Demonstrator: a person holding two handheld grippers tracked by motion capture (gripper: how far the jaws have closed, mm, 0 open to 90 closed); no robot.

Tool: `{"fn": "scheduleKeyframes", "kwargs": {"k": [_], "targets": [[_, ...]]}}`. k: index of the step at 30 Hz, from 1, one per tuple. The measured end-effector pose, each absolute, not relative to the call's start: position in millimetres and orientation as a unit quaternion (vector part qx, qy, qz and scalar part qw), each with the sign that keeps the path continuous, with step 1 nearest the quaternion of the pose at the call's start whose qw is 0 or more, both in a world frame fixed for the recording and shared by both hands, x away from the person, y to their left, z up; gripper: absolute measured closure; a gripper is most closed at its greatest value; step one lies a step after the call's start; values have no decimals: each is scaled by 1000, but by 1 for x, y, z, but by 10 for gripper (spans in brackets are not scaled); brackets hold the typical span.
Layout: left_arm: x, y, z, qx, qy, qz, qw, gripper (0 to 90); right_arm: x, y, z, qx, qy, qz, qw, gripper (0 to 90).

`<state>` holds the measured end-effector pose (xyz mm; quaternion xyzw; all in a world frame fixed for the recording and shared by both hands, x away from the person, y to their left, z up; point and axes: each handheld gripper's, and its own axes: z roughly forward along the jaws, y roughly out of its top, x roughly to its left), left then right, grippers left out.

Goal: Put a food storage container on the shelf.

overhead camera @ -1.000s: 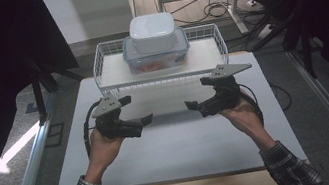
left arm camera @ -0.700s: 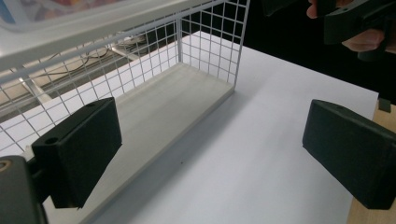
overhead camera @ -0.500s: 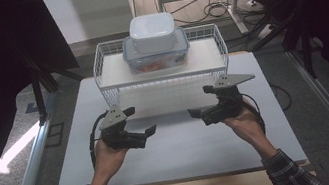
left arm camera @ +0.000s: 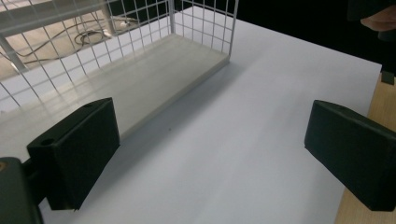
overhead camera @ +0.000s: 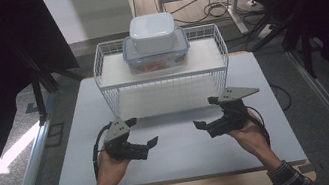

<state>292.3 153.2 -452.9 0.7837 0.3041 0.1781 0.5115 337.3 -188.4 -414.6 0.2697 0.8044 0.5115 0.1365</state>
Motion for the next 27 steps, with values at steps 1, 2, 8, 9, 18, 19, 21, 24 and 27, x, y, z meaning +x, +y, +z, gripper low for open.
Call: {"fn": "scheduleKeyframes", "kwargs": {"k": [1,2,8,9,18,19,21,24,27], "targets": [[291,153,-455,785,305,179,509,27,336,-189,-416,271,806,509,135,16],[289,154,-457,786,306,179,507,27,335,-190,-417,272,807,507,136,16],[281,157,-467,790,307,180,499,27,326,-196,-425,280,808,500,135,19],[280,157,-468,789,308,179,500,26,325,-197,-426,280,809,498,136,19],[273,167,-484,795,323,182,480,23,317,-209,-445,293,815,480,137,30],[272,168,-485,795,324,182,479,23,316,-210,-448,297,816,478,136,30],[271,170,-488,796,328,179,475,22,315,-212,-452,301,816,474,136,30],[269,172,-493,799,332,176,470,19,314,-215,-459,306,819,466,136,29],[267,173,-497,801,336,176,464,17,312,-218,-465,307,821,461,139,28]]}}
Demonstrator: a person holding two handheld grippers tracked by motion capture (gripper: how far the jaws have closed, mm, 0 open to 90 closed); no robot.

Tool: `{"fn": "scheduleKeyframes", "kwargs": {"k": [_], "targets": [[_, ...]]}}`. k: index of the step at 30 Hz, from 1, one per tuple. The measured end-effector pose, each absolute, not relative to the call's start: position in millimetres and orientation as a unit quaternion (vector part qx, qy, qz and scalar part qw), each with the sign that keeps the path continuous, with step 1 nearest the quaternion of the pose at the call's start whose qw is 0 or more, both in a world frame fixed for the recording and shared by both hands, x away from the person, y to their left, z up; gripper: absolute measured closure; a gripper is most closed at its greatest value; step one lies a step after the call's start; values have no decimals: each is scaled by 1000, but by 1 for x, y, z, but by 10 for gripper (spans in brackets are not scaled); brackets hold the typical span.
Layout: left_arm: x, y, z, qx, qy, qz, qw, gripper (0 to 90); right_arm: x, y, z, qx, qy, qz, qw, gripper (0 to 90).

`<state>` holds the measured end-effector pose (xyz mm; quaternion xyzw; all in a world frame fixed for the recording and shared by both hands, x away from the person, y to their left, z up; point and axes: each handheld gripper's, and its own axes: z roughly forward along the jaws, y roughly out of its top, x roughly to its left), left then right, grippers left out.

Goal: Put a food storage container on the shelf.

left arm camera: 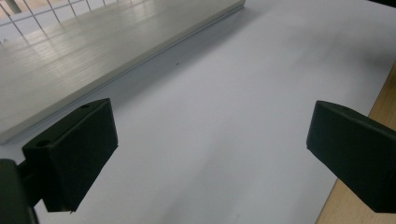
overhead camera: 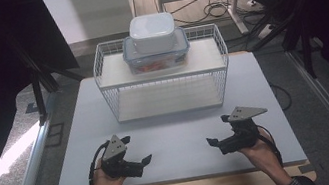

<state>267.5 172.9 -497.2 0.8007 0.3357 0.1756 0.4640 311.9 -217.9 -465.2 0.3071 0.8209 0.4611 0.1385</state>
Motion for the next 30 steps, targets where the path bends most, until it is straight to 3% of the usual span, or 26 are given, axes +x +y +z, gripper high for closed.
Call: {"fn": "scheduleKeyframes", "kwargs": {"k": [30], "targets": [[272,173,-528,827,361,149,404,0,304,-224,-503,322,846,408,119,27]]}}
